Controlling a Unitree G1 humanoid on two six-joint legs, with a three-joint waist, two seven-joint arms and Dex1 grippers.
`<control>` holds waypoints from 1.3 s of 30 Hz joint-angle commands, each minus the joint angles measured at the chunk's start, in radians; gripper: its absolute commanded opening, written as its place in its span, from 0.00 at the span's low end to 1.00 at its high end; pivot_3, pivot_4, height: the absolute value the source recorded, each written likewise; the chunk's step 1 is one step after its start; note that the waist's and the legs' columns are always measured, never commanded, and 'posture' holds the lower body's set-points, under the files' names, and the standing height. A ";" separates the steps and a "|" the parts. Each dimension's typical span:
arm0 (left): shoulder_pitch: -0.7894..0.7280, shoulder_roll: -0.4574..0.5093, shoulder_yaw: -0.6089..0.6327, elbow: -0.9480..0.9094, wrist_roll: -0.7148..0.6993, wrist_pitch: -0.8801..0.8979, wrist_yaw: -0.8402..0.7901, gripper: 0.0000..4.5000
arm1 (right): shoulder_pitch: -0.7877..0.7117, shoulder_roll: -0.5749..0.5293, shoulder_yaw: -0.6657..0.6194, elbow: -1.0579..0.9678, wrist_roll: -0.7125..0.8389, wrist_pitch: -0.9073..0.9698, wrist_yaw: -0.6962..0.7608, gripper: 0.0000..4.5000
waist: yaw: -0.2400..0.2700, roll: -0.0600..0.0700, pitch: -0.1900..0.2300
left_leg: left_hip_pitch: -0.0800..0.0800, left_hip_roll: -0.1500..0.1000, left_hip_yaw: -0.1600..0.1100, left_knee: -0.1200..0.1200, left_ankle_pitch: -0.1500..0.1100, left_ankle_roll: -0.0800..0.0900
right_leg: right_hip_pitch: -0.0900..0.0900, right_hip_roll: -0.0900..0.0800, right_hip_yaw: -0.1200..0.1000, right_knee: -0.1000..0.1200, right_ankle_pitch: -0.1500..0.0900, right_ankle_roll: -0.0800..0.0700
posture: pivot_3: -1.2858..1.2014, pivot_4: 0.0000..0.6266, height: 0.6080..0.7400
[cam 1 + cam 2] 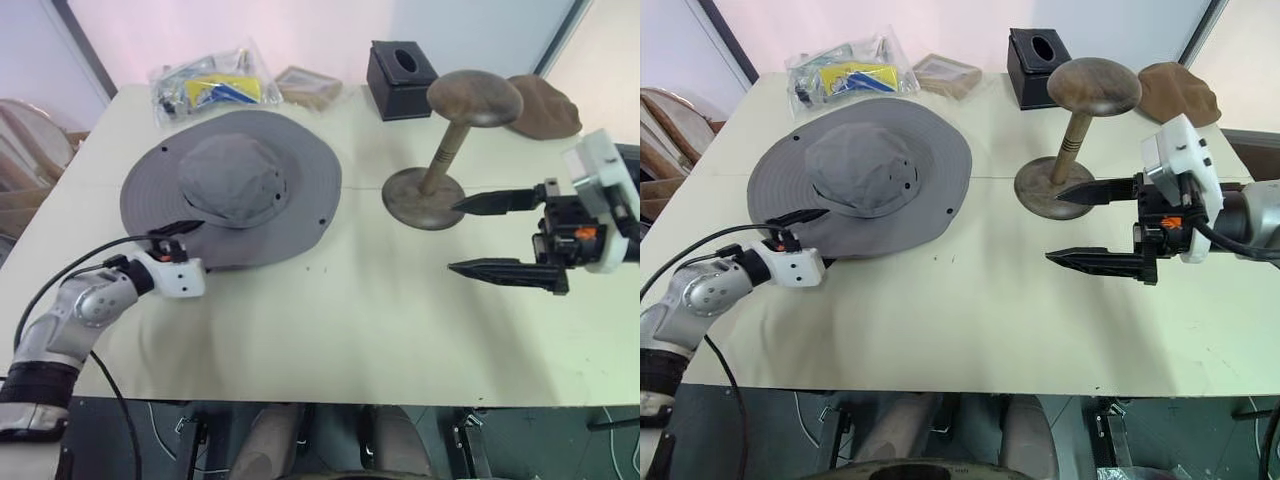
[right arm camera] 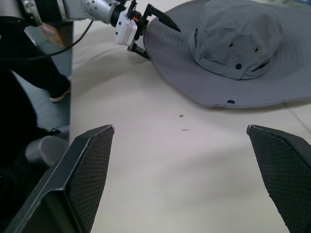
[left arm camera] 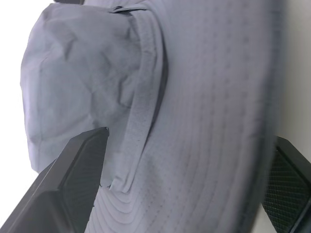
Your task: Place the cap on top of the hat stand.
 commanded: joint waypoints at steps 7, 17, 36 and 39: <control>-0.226 -0.084 0.024 0.069 -0.206 0.156 -0.051 0.02 | 0.099 -0.022 -0.211 -0.015 0.037 0.068 -0.073 1.00 | 0.015 -0.001 -0.001 | 0.000 0.000 0.000 0.001 0.000 0.000 | 0.000 0.000 0.000 0.000 0.001 0.000 | 0.52 0.24 0.96; -0.722 -0.325 0.063 0.094 -0.506 0.548 -0.166 0.02 | 0.252 -0.035 -0.469 -0.020 -0.031 0.069 -0.114 1.00 | 0.010 -0.003 0.000 | -0.006 0.000 -0.003 0.017 -0.001 0.003 | 0.004 0.003 -0.001 0.000 0.004 0.005 | 0.52 0.24 0.96; -0.972 -0.548 -0.333 0.465 -0.080 -0.228 -0.055 0.02 | 0.440 0.014 -0.893 -0.001 -0.111 0.192 -0.124 1.00 | 0.008 -0.003 0.000 | -0.007 0.000 -0.003 0.015 -0.002 0.004 | 0.005 0.004 0.003 -0.001 0.004 0.006 | 0.52 0.24 0.96; -0.941 -0.526 -0.384 0.509 0.026 -0.297 0.031 0.02 | 0.485 0.034 -0.928 -0.023 -0.116 0.202 -0.121 1.00 | 0.010 -0.003 0.000 | -0.007 0.000 -0.003 0.016 -0.002 0.004 | 0.005 0.004 0.003 -0.001 0.004 0.006 | 0.52 0.24 0.96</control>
